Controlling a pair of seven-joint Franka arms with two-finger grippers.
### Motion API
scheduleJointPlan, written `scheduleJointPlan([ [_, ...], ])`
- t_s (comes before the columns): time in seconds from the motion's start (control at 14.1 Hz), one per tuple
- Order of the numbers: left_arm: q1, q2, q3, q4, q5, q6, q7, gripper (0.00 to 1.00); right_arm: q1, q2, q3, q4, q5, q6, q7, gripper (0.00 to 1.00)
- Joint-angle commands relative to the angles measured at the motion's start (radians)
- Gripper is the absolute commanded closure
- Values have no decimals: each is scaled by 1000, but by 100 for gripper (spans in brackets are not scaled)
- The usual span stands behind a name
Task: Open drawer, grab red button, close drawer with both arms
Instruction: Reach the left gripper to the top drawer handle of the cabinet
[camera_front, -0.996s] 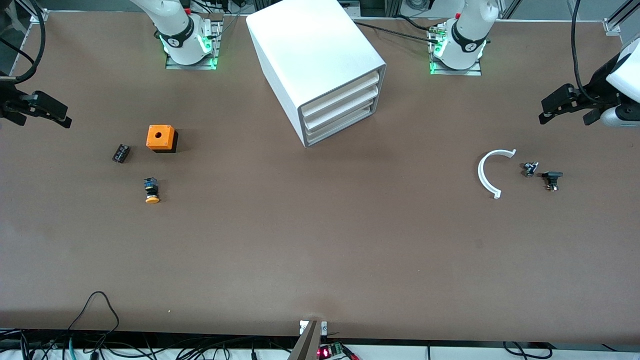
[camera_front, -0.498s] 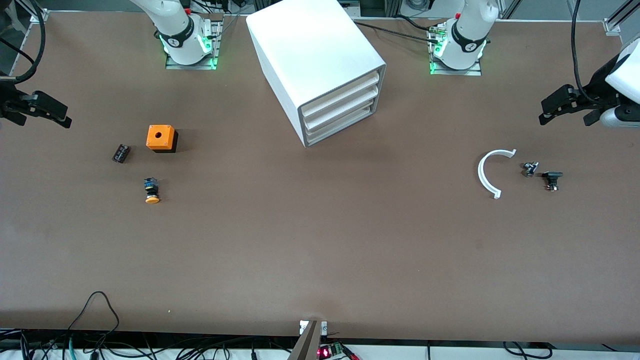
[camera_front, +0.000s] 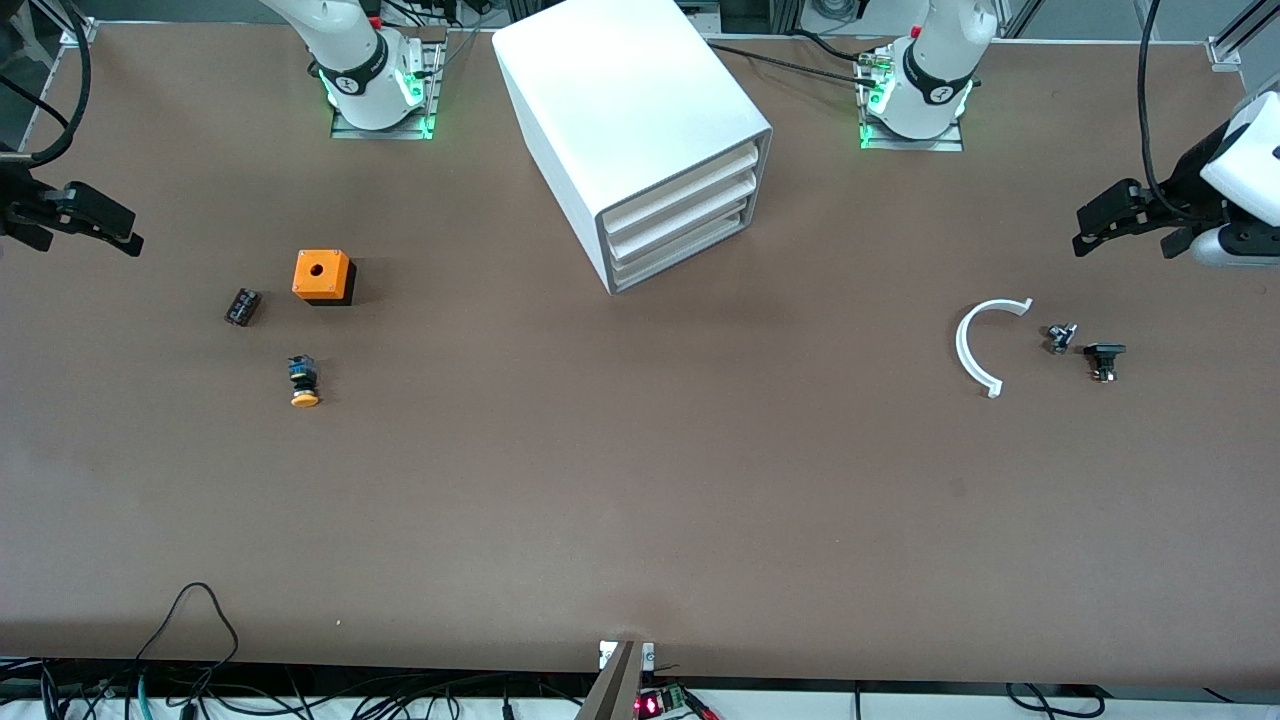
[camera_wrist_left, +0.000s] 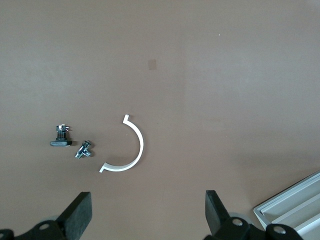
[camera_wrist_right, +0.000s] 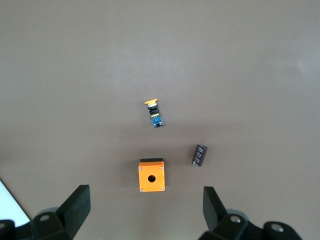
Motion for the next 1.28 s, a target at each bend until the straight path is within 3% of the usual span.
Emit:
scheduleJointPlan([
  [0.0, -15, 123, -1, 38, 13, -66, 22, 0, 4, -1, -8, 13, 11, -15, -12, 0],
  [0.07, -23, 168, -4, 36, 16, -68, 17, 0, 3, -1, -8, 12, 11, -15, -14, 0],
  [0.5, -43, 197, -50, -24, -33, -60, 29, 0, 3, -1, -8, 12, 11, -15, -12, 0],
  [0.71, -28, 289, -50, -99, -288, -54, 43, 0, 4, -1, -8, 12, 11, -15, -12, 0],
  [0.92, -27, 349, -74, -264, -594, 38, 94, 0, 4, -1, -8, 12, 11, -15, -12, 0],
  [1.21, -27, 394, -203, -384, -744, 127, 224, 0, 3, -1, -8, 12, 11, -16, -12, 0],
])
